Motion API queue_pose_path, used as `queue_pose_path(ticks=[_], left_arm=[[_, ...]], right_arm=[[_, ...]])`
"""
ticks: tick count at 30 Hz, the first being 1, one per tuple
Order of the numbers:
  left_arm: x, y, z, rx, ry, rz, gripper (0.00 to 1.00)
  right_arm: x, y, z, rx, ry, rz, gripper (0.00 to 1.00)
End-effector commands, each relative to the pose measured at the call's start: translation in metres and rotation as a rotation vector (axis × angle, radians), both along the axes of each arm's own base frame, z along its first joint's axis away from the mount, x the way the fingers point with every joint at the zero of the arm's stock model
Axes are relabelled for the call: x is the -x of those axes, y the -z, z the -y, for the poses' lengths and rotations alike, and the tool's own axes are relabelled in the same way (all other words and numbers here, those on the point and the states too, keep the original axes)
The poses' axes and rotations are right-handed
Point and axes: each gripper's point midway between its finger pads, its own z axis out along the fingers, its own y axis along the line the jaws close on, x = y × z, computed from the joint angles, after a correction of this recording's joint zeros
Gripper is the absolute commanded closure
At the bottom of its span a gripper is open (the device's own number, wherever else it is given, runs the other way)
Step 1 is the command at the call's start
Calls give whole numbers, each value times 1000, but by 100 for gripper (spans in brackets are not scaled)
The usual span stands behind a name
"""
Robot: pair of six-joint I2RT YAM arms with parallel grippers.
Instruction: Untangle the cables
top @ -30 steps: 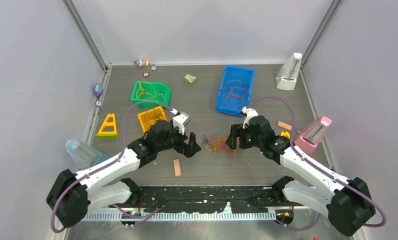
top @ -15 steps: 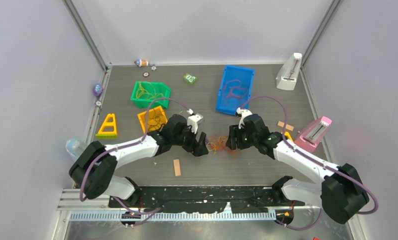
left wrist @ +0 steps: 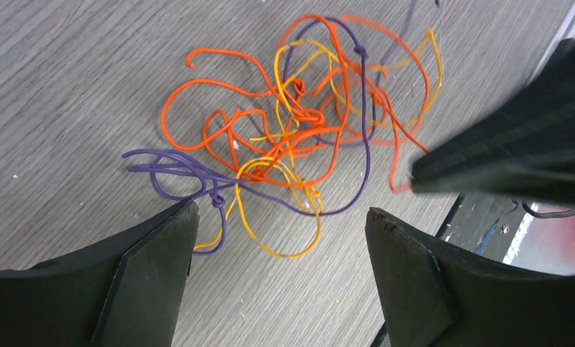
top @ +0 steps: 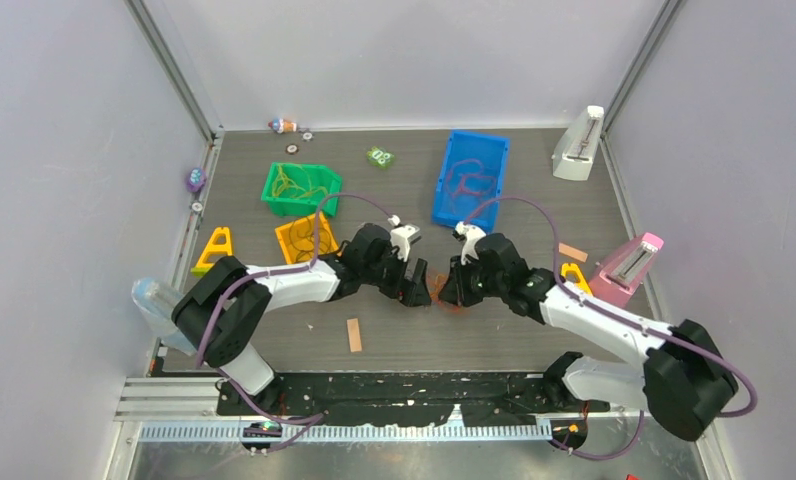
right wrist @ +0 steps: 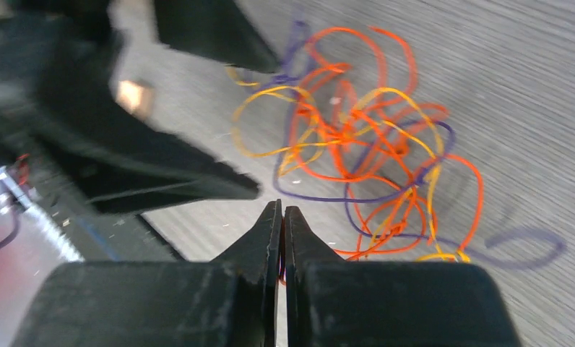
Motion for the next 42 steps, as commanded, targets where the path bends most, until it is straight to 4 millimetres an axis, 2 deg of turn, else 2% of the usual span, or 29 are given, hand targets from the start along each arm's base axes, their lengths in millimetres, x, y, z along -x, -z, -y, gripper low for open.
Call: queue_pose_path(ticks=[1, 2, 4, 5, 7, 10, 12, 15, 16, 17, 21, 24, 26, 28, 29, 30, 31, 32, 33, 36, 39, 42], left_arm=[[-5, -23, 10, 84, 13, 68, 13], [-4, -22, 10, 81, 14, 70, 13], [-6, -21, 7, 65, 5, 75, 12], [-7, -20, 5, 52, -1, 78, 11], [-9, -18, 1, 19, -17, 88, 11], [-13, -15, -5, -37, -37, 106, 13], [-12, -13, -5, -64, -34, 110, 14], [-13, -6, -3, -98, -38, 99, 16], [-14, -3, -4, -111, -47, 92, 16], [-15, 0, -5, -122, -60, 85, 17], [-21, 7, -4, -138, -108, 59, 29], [-24, 15, 1, -144, -126, 24, 34], [-26, 22, 6, -145, -131, 3, 36], [-29, 26, 8, -147, -136, -2, 40], [-31, 29, 7, -160, -145, 1, 47], [-34, 31, 4, -181, -159, 12, 60], [-39, 33, -3, -213, -185, 29, 79], [-43, 35, -14, -259, -222, 41, 96], [-49, 35, -27, -293, -265, 58, 100], [-59, 26, -59, -310, -360, 101, 100], [-64, 13, -87, -289, -438, 122, 100], [-67, 1, -110, -253, -509, 143, 100]], right_arm=[[13, -55, -25, -210, -119, 126, 94], [15, -54, -22, -199, -113, 128, 93], [13, -58, -11, -167, -73, 153, 72], [8, -56, -5, -135, -37, 166, 52], [1, -54, 8, -76, 21, 178, 35], [-7, -44, 26, 16, 102, 166, 29], [-13, -38, 33, 62, 138, 155, 32], [-19, -30, 29, 92, 126, 130, 33], [-19, -20, 27, 109, 116, 105, 34], [-23, -20, 22, 101, 111, 110, 34], [-32, 4, 7, 101, 83, 60, 38], [-31, 13, -9, 78, 46, 24, 43], [-32, 23, -13, 100, 52, 9, 49], [-36, 32, -7, 140, 92, 2, 64], [-35, 33, -1, 156, 123, -11, 81], [-43, 35, 13, 208, 196, 20, 88], [-43, 32, 22, 222, 244, 26, 93], [-49, 31, 39, 268, 334, 58, 94], [-47, 24, 51, 291, 379, 73, 94], [-50, 14, 103, 404, 606, 141, 95], [-40, 4, 151, 511, 789, 175, 95], [-28, 1, 180, 532, 940, 167, 95]])
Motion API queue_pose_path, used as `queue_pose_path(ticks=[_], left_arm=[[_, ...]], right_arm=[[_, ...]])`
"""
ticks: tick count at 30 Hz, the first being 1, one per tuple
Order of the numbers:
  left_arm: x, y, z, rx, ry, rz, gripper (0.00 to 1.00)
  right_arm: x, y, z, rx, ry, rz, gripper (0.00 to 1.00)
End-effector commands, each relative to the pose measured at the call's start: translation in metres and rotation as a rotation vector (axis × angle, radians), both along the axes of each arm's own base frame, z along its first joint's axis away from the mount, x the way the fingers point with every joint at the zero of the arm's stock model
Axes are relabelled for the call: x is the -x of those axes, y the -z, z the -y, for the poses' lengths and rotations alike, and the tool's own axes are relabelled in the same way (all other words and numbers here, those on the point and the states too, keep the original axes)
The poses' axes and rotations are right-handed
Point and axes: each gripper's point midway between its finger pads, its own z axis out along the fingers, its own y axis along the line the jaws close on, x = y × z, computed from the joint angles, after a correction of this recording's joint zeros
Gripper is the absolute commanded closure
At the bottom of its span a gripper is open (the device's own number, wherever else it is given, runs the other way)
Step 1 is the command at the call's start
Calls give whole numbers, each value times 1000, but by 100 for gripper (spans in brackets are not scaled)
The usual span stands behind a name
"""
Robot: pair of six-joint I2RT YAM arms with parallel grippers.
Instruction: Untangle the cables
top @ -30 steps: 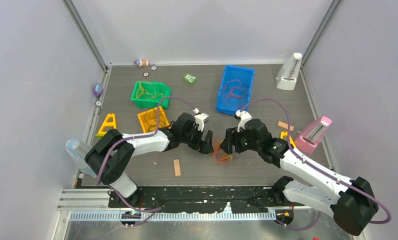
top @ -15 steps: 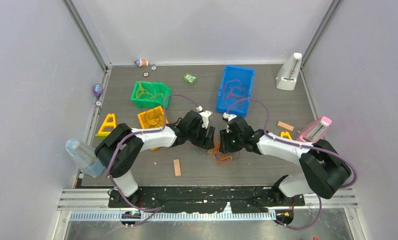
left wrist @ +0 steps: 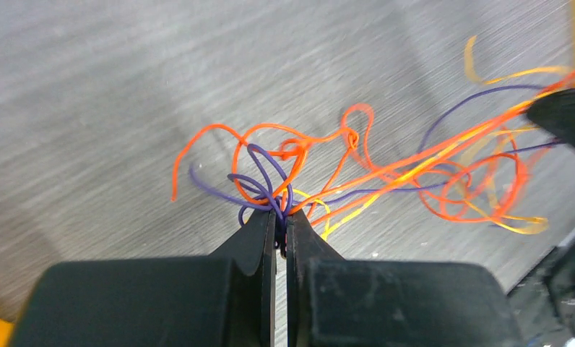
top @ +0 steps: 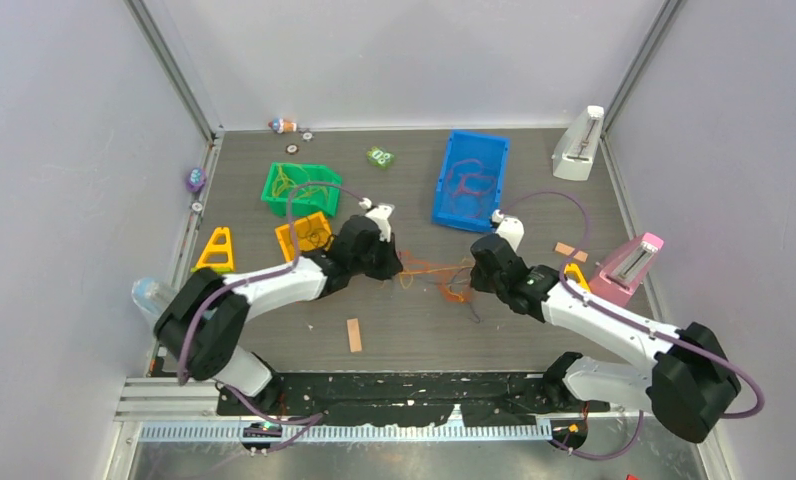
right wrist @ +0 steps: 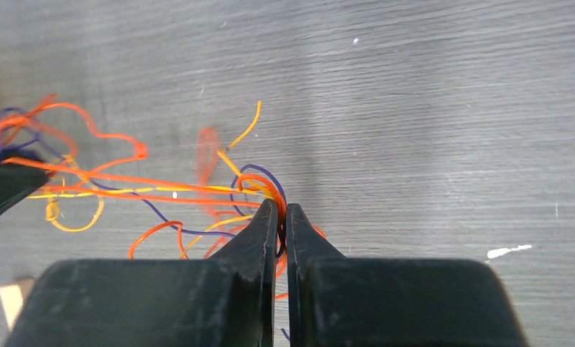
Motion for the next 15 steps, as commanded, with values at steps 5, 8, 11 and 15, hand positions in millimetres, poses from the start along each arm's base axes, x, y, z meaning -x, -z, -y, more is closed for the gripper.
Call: queue_pose_path(ticks=[5, 8, 11, 15], left_arm=[[-14, -22, -88, -98, -243, 112, 100], [-14, -34, -87, -86, -223, 138, 100], [-10, -49, -69, -10, -130, 161, 100], [-6, -55, -55, 31, -65, 139, 100]], right_arm=[[23, -3, 118, 225, 479, 70, 95], [21, -10, 113, 187, 451, 94, 86], [16, -13, 86, 164, 232, 76, 51], [14, -19, 56, 72, 69, 85, 20]])
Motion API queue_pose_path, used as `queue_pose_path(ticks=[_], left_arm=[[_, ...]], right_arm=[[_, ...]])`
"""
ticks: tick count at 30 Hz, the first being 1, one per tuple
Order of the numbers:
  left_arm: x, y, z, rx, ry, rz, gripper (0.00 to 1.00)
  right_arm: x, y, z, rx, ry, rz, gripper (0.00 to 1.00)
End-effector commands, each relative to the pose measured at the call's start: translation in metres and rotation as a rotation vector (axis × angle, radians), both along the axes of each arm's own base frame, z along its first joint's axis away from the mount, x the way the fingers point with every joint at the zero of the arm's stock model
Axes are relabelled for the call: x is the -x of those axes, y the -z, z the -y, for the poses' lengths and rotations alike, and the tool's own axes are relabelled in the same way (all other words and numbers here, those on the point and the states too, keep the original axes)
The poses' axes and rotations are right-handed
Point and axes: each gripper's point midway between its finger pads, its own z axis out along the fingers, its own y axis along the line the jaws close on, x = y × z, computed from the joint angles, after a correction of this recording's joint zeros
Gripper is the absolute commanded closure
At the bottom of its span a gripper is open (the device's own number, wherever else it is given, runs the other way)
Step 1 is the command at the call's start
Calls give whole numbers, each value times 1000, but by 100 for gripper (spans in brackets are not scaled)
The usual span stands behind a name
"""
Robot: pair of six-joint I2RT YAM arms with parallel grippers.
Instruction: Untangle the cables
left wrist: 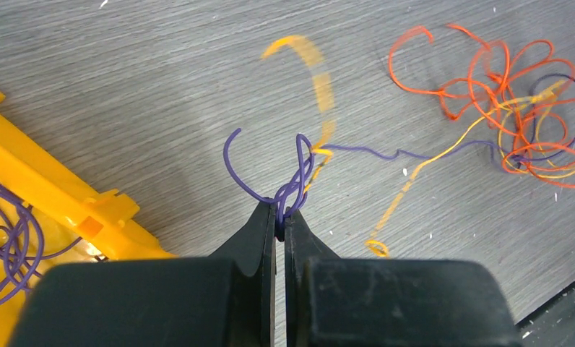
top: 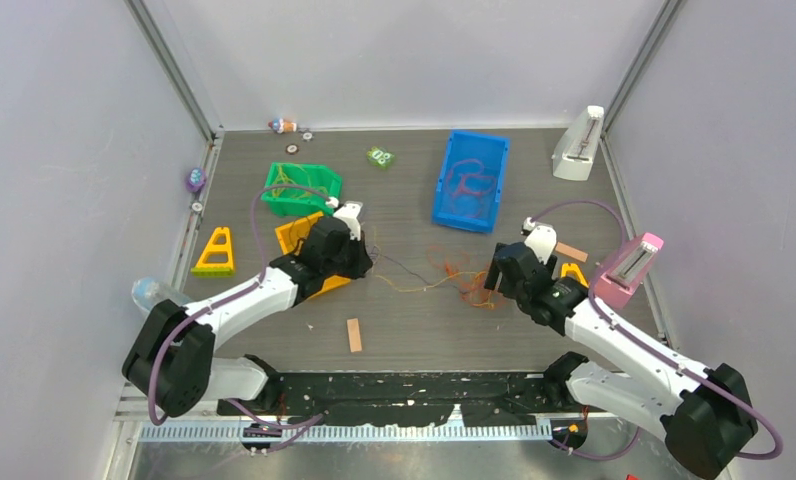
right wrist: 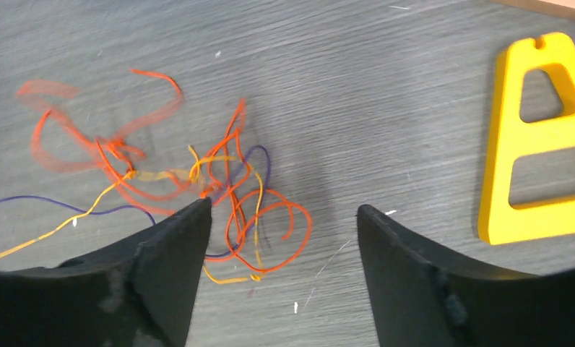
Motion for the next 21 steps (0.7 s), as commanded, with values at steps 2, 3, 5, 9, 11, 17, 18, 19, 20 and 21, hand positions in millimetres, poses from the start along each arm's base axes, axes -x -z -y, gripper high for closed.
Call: queue_pose_path(ticks=[2, 3, 5, 9, 11, 17, 18, 19, 20, 21], left_arm=[[0, -18, 11, 29, 75, 28, 100], [1, -20, 12, 32, 80, 30, 100], [1, -25, 14, 38, 98, 42, 100], [1, -34, 14, 35, 111, 58, 100], [1, -37, 12, 29, 110, 64, 100], [-8, -54, -1, 2, 57, 114, 100], [-10, -58, -4, 14, 38, 119, 100], [-11, -65, -7, 41, 29, 131, 100], [-12, -68, -11, 60, 13, 135, 100], [-14, -71, -16, 73, -8, 139, 100]], right_arm=[[-2, -11, -19, -21, -171, 38, 15], [-2, -11, -19, -20, -171, 40, 15], [-3, -11, -21, -22, -189, 37, 16], [-6, 6, -37, -3, -274, -53, 21], [-6, 19, -50, -2, -327, -127, 23], [-2, 56, -52, 14, -288, -281, 31], [-1, 59, -48, 19, -268, -288, 41], [1, 61, -43, 6, -234, -292, 50], [0, 62, -36, -7, -202, -296, 67], [2, 63, -30, -23, -175, -294, 77]])
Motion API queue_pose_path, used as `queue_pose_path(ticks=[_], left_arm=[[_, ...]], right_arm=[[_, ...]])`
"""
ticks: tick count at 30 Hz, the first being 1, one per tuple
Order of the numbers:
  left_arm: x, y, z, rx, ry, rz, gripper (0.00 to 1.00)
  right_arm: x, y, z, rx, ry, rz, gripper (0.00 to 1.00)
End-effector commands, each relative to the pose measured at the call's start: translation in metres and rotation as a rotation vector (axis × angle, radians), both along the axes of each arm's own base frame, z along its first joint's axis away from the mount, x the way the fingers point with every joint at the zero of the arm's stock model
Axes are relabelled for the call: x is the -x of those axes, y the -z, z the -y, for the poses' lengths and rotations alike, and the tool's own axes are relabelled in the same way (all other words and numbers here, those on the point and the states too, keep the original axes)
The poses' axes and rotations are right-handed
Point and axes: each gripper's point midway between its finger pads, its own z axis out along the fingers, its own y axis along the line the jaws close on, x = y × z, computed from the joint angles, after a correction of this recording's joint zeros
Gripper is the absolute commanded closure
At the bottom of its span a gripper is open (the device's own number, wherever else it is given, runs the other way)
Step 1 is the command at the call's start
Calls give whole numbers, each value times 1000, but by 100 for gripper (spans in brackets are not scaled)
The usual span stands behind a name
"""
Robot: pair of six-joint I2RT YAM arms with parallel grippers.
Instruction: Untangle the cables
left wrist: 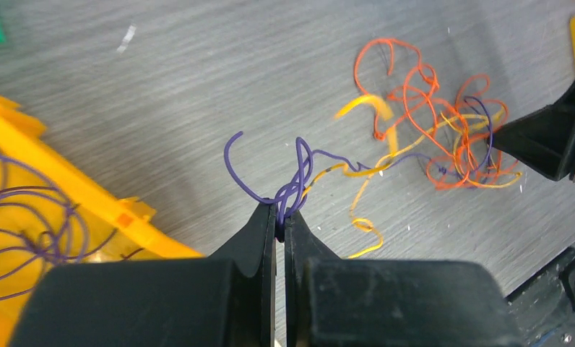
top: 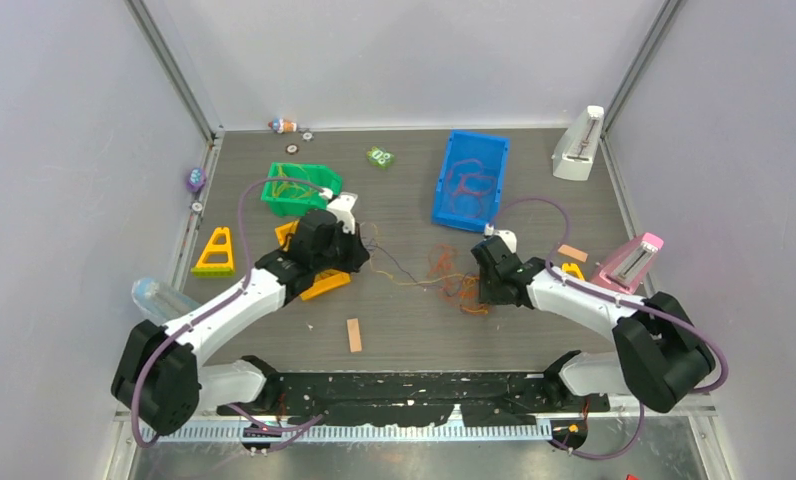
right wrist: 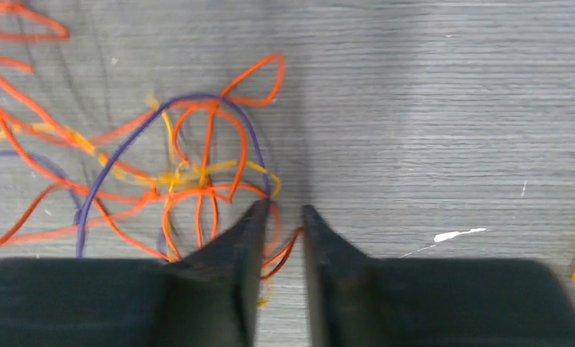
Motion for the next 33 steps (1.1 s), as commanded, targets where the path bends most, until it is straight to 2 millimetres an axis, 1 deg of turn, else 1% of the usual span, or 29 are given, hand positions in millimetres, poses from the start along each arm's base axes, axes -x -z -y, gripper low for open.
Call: queue_pose_path(ticks=[1, 2, 3, 4, 5, 6, 7, 8, 9, 10, 11, 12, 15, 17, 18, 19, 20, 22, 24, 25, 28, 29, 30, 31, 32, 33], left_arm=[[-18, -39, -21, 74, -97, 87, 100], [-19, -40, -28, 79, -122, 89, 100], [-20, -43, -35, 86, -151, 94, 100], [-22, -46, -44, 89, -184, 103, 100], [-23, -49, -52, 92, -219, 113, 100], [-23, -53, -61, 98, -259, 127, 100], [-23, -57, -68, 112, -284, 138, 100], [-24, -61, -78, 114, -332, 158, 100], [-24, -65, -86, 128, -370, 171, 100], [-23, -69, -91, 140, -394, 180, 100], [-22, -72, -96, 148, -415, 192, 100], [-22, -74, -102, 150, -442, 196, 100], [-18, -80, -119, 149, -515, 214, 100], [-17, -82, -123, 158, -528, 220, 100], [-17, -84, -122, 167, -519, 221, 100], [-16, -87, -119, 175, -498, 223, 100], [-16, -89, -114, 181, -474, 221, 100], [-16, -93, -110, 186, -449, 213, 100], [-18, -97, -111, 178, -453, 218, 100], [-18, -99, -114, 169, -463, 225, 100], [-19, -107, -124, 158, -507, 248, 100], [-19, -110, -129, 160, -521, 249, 100], [-19, -113, -137, 163, -550, 250, 100], [-19, -116, -145, 161, -579, 248, 100], [-18, -119, -155, 160, -620, 249, 100], [-16, -123, -166, 159, -661, 253, 100]], right_arm=[[-11, -9, 19, -73, 158, 39, 90], [-9, -11, 25, -82, 185, 47, 92], [-11, -13, 35, -77, 228, 59, 94], [-9, -19, 41, -82, 257, 80, 95], [-12, -24, 54, -60, 305, 110, 95], [-10, -33, 62, -57, 342, 139, 95], [-12, -39, 77, -25, 396, 177, 95], [-11, -51, 90, -4, 458, 233, 95], [-12, -57, 98, -3, 511, 262, 95], [-9, -66, 109, 10, 555, 307, 95], [-8, -69, 118, 8, 607, 328, 95], [-4, -77, 127, 13, 649, 366, 95], [3, -89, 144, -17, 756, 441, 95], [5, -93, 148, -28, 780, 471, 95], [3, -95, 146, -50, 770, 481, 95], [2, -96, 143, -46, 725, 485, 95], [-6, -100, 130, -103, 656, 494, 95], [-11, -104, 117, -130, 549, 490, 95], [-14, -109, 109, -140, 485, 490, 95], [-14, -114, 109, -133, 468, 494, 95], [-11, -122, 120, -100, 514, 519, 95], [-8, -124, 128, -74, 546, 530, 95], [-5, -125, 132, -80, 597, 536, 95], [2, -127, 146, -30, 659, 543, 95], [5, -128, 151, -37, 727, 556, 95], [13, -129, 164, 12, 784, 561, 95]])
